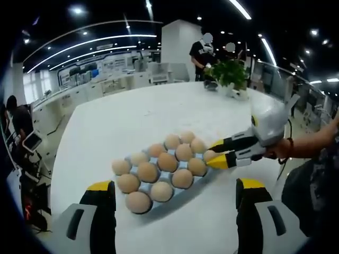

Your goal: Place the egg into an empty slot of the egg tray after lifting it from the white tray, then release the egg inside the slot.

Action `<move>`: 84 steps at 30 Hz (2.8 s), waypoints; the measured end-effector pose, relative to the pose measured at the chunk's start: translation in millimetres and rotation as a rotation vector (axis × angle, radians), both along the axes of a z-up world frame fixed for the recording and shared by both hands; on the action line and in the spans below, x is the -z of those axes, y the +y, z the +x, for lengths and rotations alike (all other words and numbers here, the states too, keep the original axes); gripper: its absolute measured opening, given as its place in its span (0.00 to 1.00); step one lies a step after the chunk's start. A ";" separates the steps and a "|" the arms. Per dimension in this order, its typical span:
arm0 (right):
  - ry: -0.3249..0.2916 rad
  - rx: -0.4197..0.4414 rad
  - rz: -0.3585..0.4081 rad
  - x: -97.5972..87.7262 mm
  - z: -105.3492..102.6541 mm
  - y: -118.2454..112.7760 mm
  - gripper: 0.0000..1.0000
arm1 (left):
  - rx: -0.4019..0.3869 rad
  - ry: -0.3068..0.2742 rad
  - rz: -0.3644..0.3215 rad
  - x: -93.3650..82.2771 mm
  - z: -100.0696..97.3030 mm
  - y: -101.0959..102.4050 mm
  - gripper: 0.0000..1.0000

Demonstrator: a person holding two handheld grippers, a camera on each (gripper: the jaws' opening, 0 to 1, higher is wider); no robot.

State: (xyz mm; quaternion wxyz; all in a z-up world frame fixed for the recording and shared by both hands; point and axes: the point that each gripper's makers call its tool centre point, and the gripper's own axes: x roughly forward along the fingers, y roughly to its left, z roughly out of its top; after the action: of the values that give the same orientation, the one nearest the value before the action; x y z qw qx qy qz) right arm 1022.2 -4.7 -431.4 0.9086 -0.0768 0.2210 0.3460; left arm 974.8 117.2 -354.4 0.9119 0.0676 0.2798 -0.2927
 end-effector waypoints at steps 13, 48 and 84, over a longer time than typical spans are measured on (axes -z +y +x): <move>0.008 -0.004 0.007 0.3 2.1 1.4 0.29 | -0.003 0.007 0.006 3.2 -1.5 0.6 0.96; 0.039 0.034 0.060 -39.4 10.6 -93.6 0.88 | -0.049 0.003 -0.033 3.8 12.0 -15.9 1.00; 0.107 0.113 0.008 -43.7 -42.7 -201.6 0.92 | -0.116 0.069 0.009 7.5 -22.1 -35.0 1.00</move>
State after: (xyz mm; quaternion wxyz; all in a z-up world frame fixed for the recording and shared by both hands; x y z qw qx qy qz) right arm 979.5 -206.3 -387.6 0.9138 -0.0419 0.2720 0.2987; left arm 952.7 82.2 -361.9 0.9169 0.0452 0.3156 -0.2403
